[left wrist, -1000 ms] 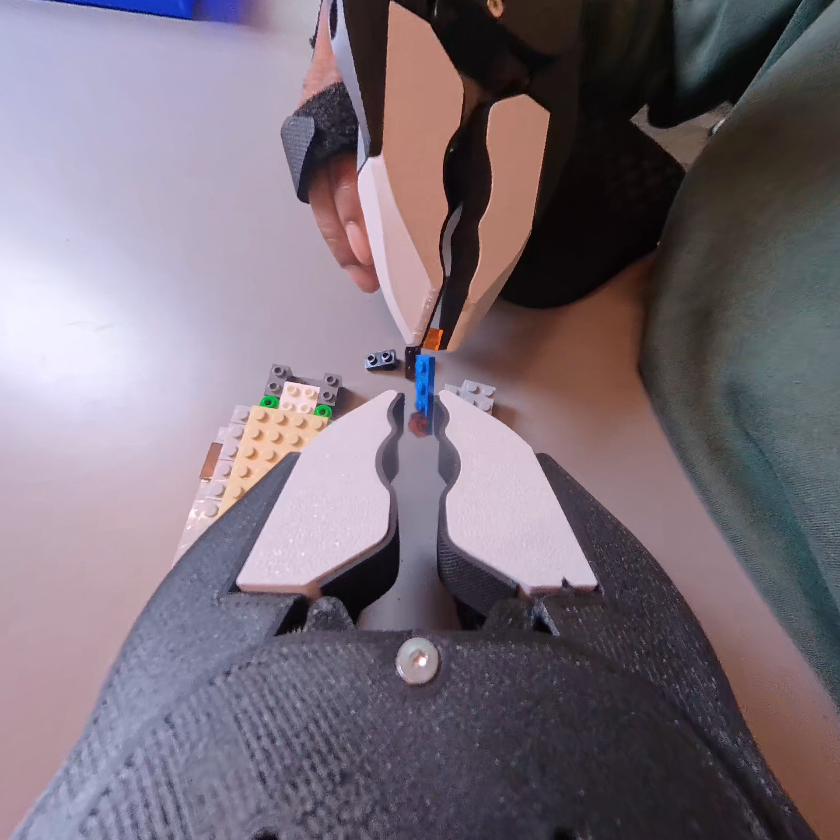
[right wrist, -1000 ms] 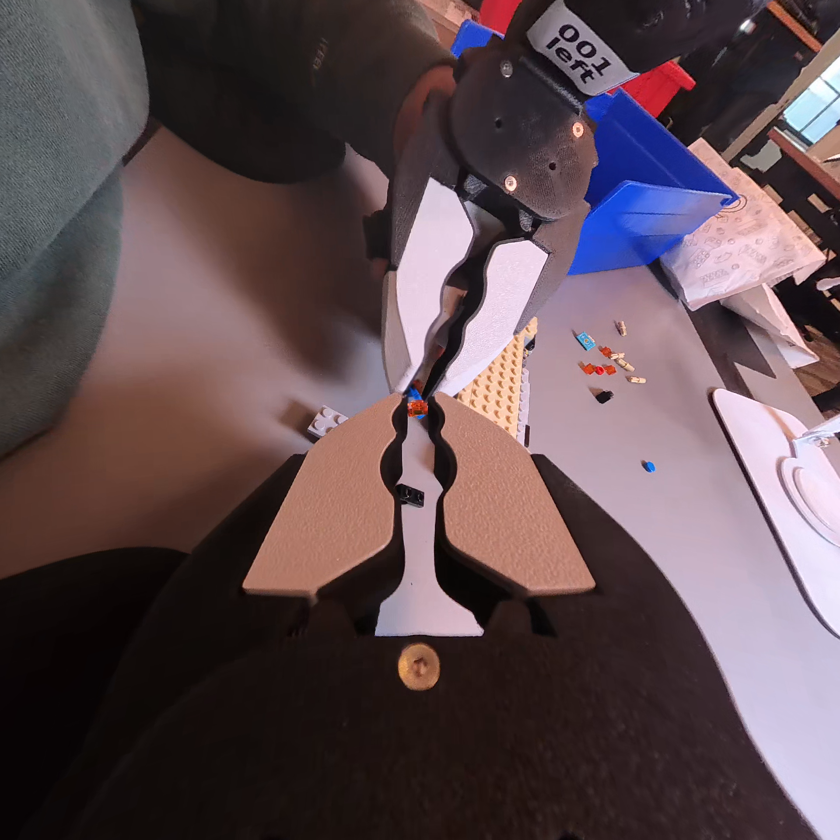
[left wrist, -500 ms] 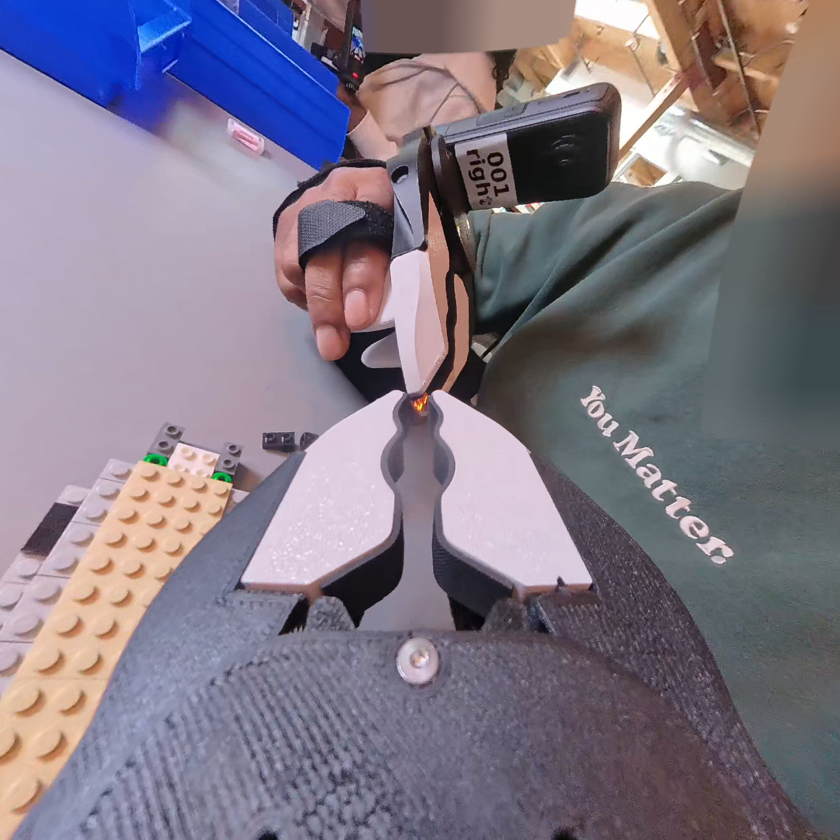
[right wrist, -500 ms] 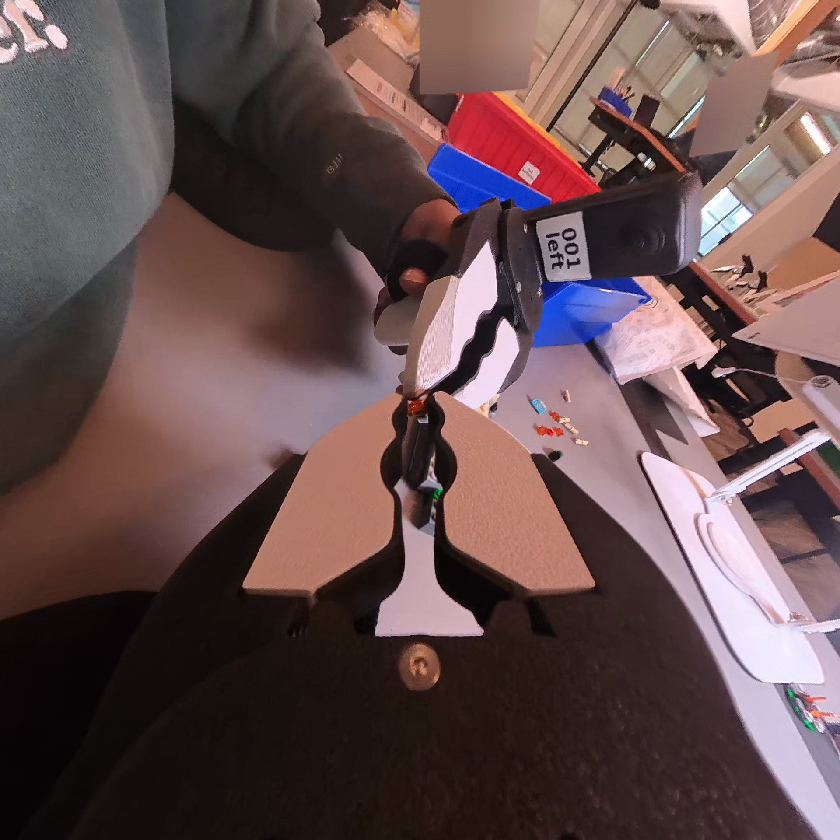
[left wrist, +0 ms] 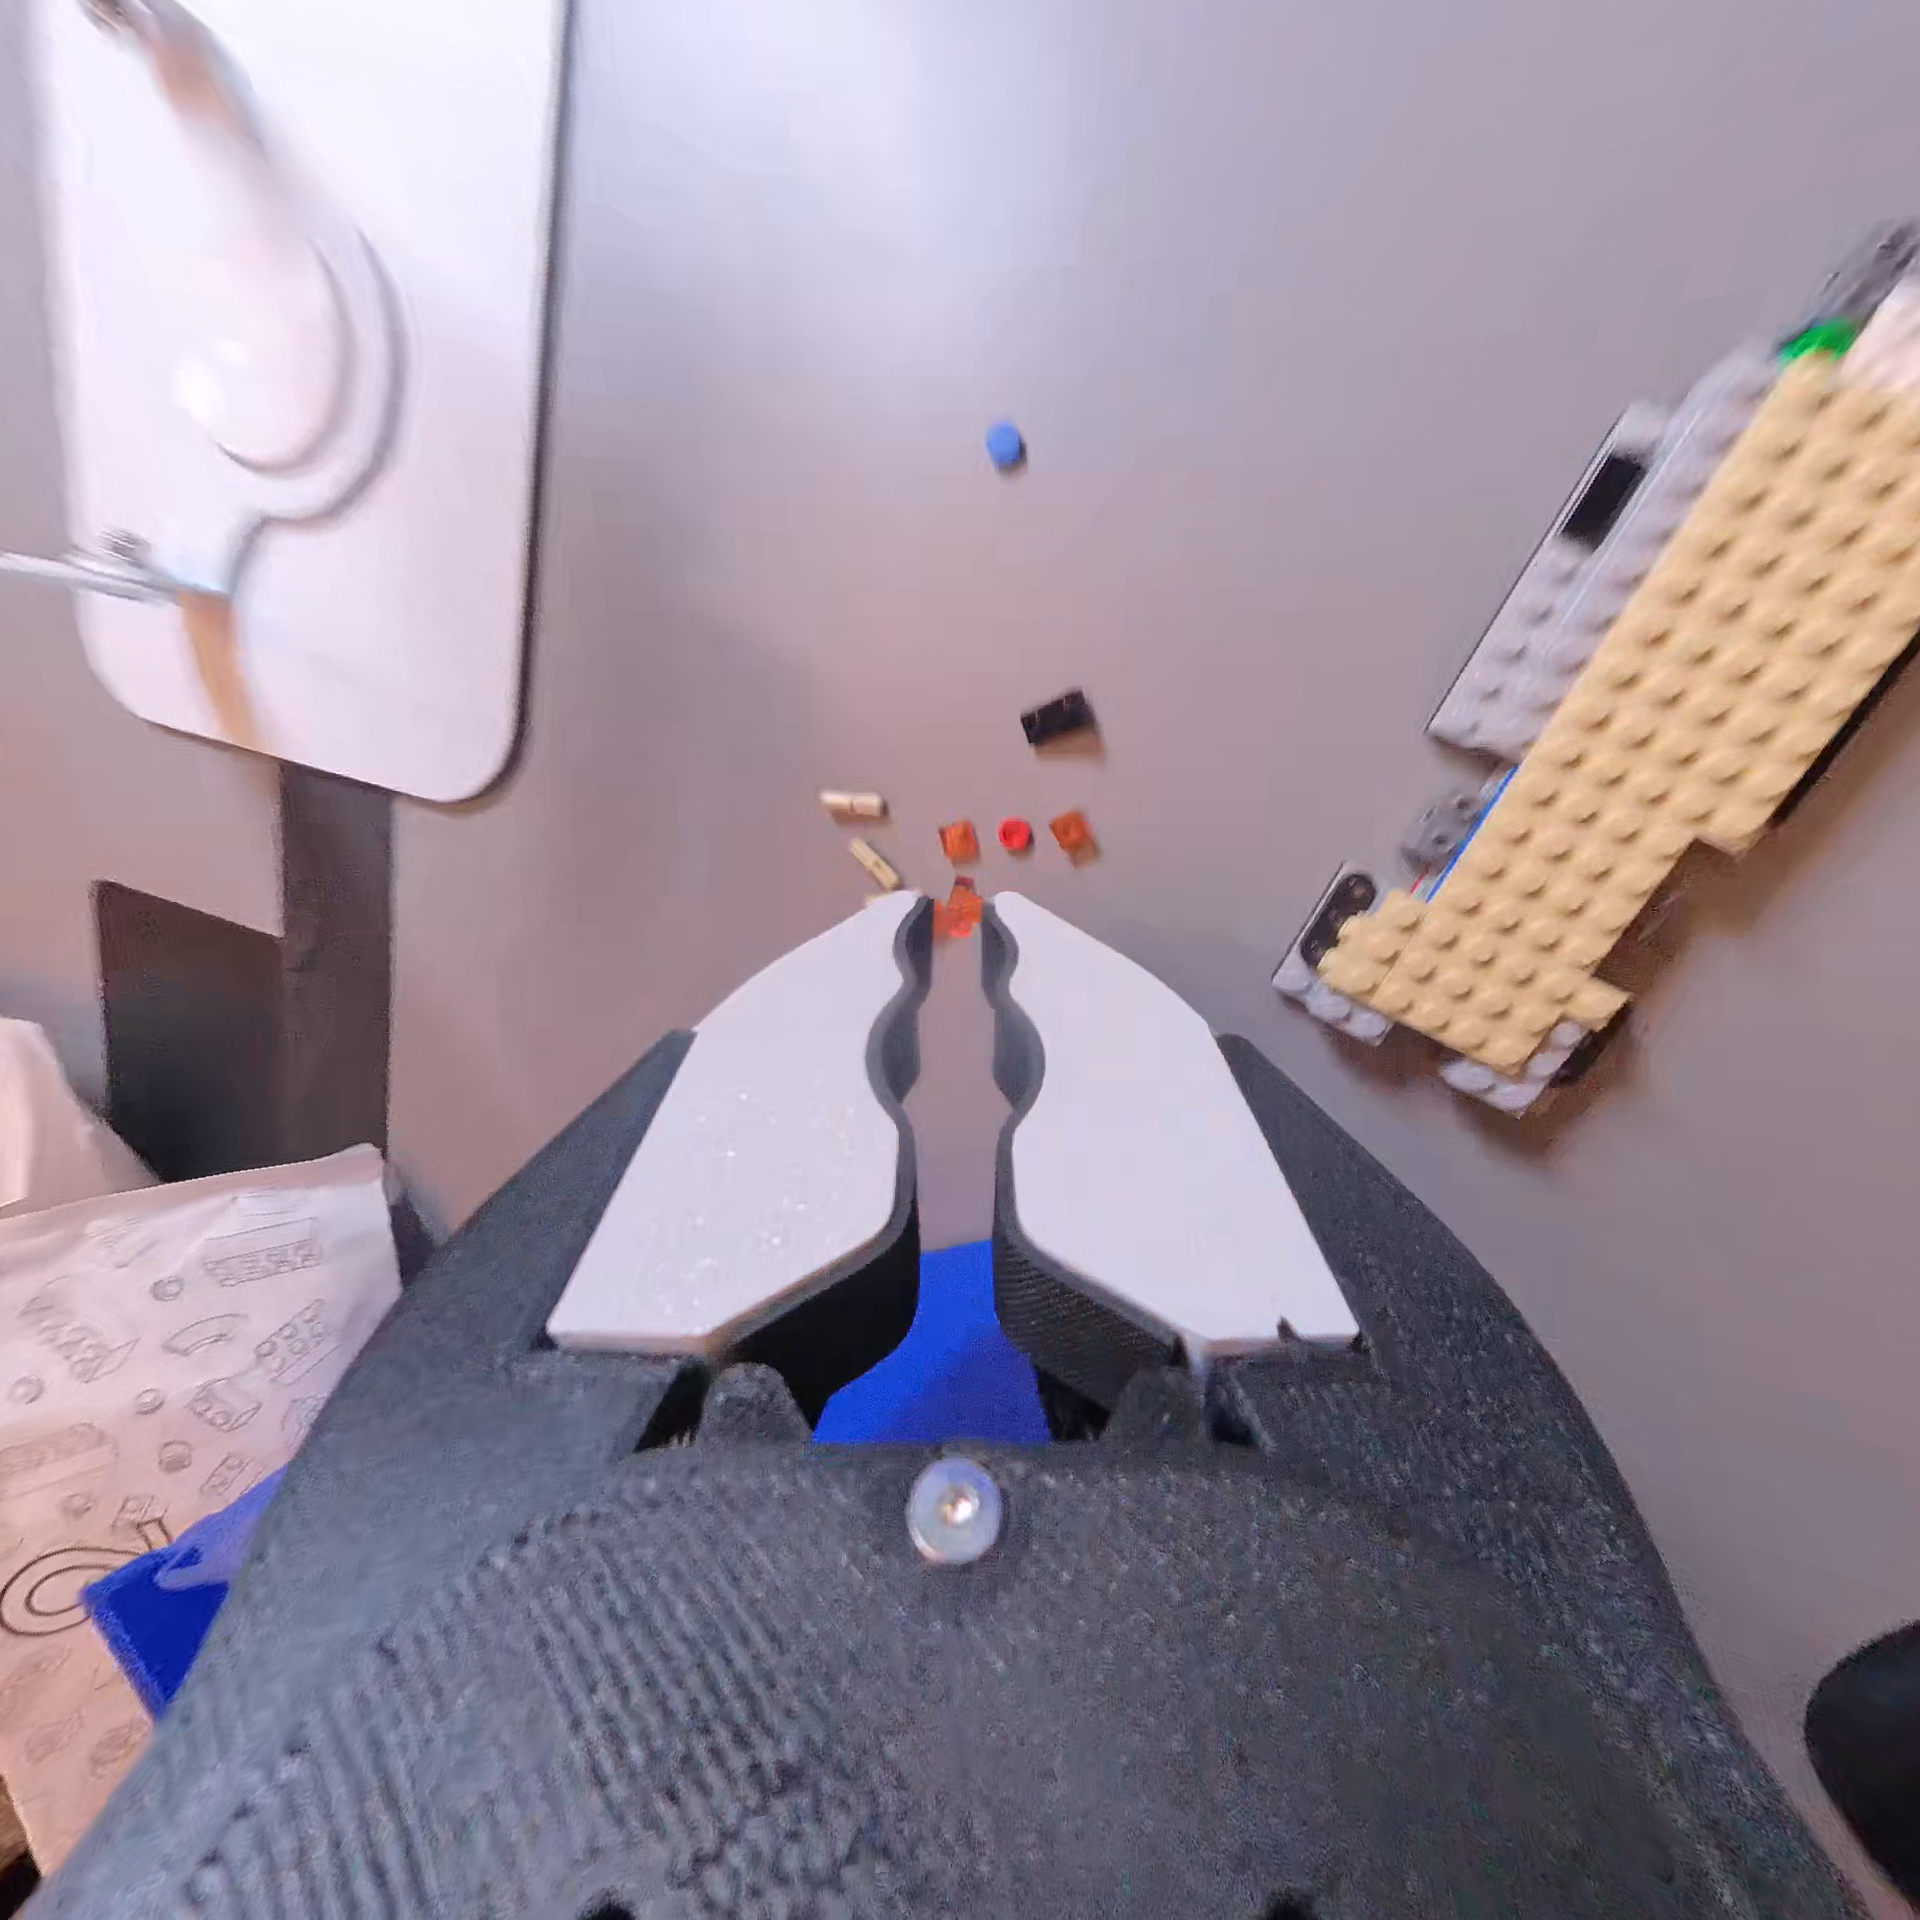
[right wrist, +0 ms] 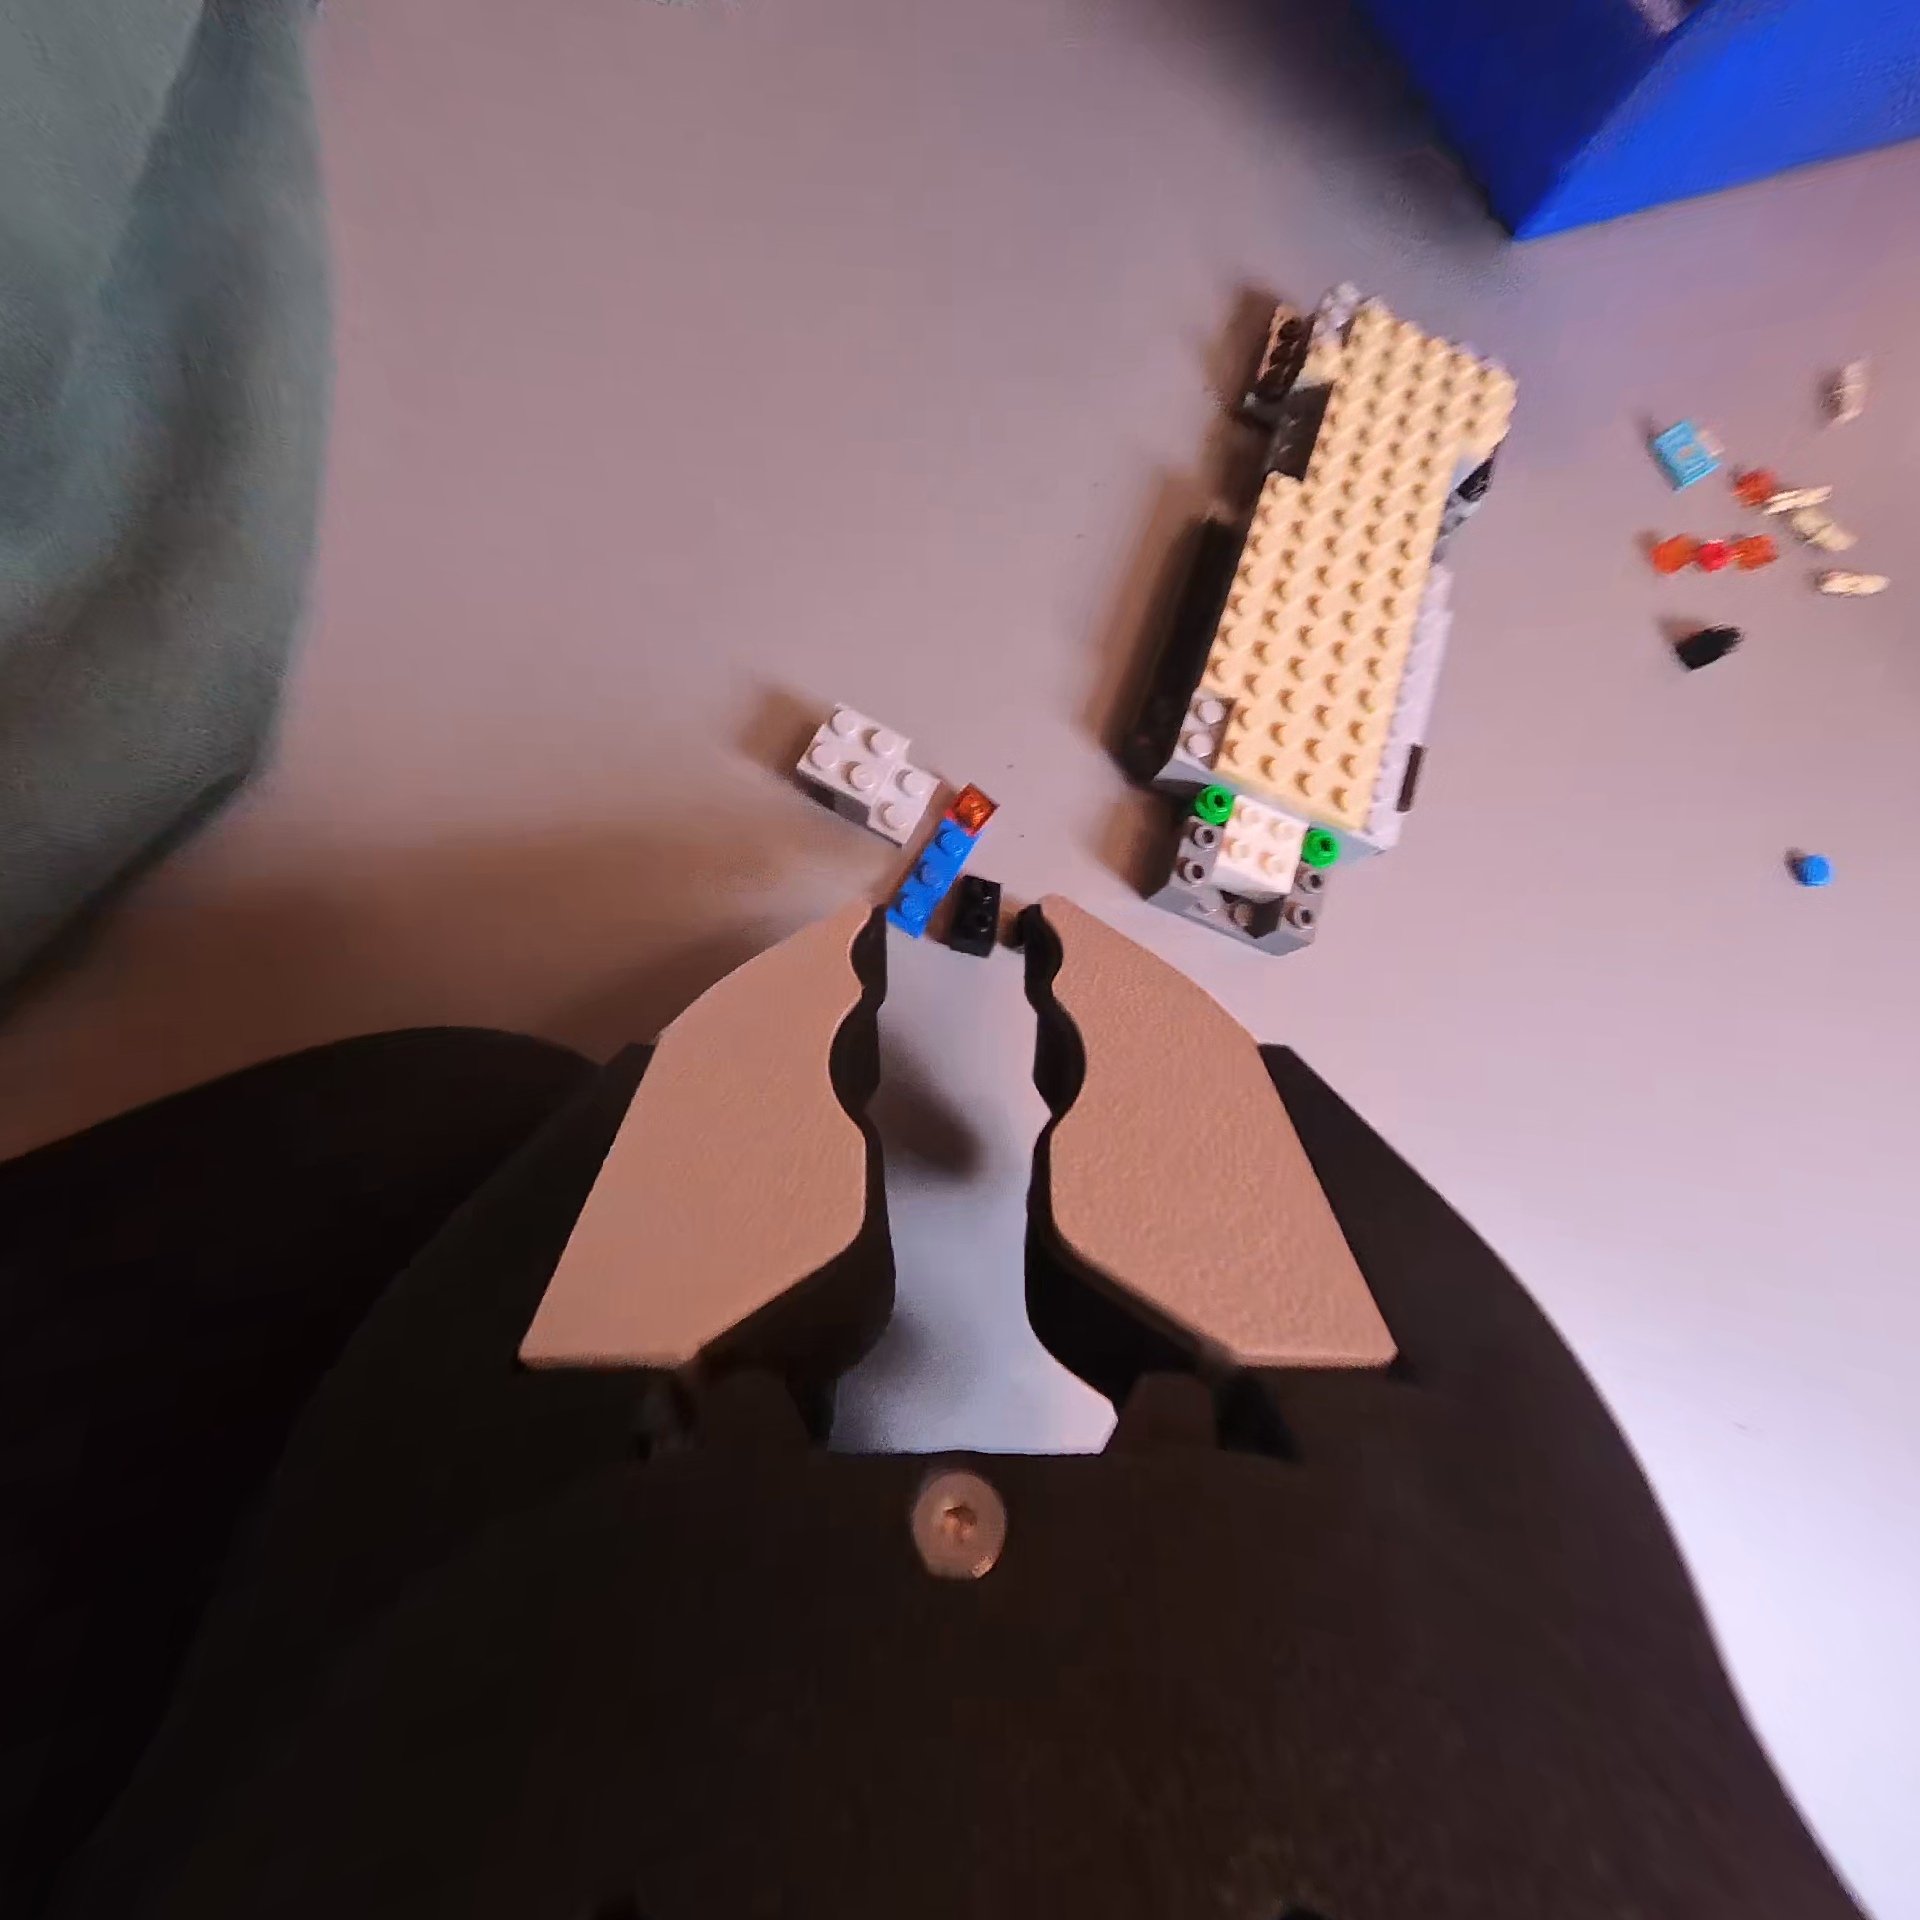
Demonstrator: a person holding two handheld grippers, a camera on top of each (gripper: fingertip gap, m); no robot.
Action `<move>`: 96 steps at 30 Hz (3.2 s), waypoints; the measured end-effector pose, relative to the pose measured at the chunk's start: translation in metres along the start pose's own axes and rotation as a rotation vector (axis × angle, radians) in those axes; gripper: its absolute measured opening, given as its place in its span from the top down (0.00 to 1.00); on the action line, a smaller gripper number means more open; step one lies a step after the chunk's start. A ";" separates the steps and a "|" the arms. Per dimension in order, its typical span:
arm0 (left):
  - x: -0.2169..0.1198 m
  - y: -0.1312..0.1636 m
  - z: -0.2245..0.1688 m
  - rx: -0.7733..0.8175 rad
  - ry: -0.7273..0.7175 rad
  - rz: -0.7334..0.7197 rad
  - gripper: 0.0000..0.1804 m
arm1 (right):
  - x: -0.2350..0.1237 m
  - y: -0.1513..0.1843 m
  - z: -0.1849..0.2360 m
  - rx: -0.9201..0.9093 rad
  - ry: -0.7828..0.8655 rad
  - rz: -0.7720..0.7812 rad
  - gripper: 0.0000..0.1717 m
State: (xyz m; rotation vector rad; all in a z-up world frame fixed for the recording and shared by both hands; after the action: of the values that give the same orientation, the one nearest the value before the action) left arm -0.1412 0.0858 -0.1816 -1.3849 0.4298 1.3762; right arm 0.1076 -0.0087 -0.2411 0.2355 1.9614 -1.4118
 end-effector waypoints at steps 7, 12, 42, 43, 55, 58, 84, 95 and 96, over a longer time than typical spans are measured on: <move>0.031 0.005 0.002 0.132 0.090 0.205 0.91 | 0.004 0.006 0.003 0.032 -0.042 0.045 0.85; 0.027 -0.002 0.003 0.164 0.043 0.187 0.85 | 0.004 0.006 0.004 0.043 -0.044 0.053 0.85; 0.046 -0.051 -0.191 0.319 0.421 -0.369 0.94 | 0.019 -0.008 0.004 0.254 -0.003 0.193 0.95; 0.046 -0.051 -0.191 0.326 0.422 -0.373 0.93 | 0.019 -0.008 0.004 0.249 -0.004 0.190 0.95; 0.037 -0.051 -0.191 0.353 0.363 -0.414 0.95 | 0.015 -0.014 0.002 0.187 0.050 0.121 0.96; 0.033 -0.050 -0.186 0.324 0.372 -0.436 0.95 | 0.012 -0.016 0.000 0.162 0.080 0.074 0.95; 0.003 -0.052 -0.184 0.165 0.329 -0.877 0.96 | -0.004 -0.036 0.002 0.201 0.133 -0.054 0.96; -0.020 -0.050 -0.168 -0.015 0.339 -1.083 0.96 | -0.036 -0.053 -0.006 0.112 0.186 -0.387 0.96; -0.019 -0.050 -0.168 -0.012 0.336 -1.077 0.96 | -0.036 -0.052 -0.006 0.114 0.189 -0.391 0.96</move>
State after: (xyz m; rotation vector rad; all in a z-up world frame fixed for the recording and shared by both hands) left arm -0.0238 -0.0458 -0.1866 -1.5027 -0.1361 0.2692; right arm 0.1050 -0.0150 -0.1777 0.0365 2.1648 -1.8102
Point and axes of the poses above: each gripper's, where its closed fingertips meet, x out along the fingers, y out of its underside, z = x × y across the jaws, the point moved 7 cm from there along -x, back along the fingers, and after that the axes turned 6 degrees about -z, right-handed, at the moved point
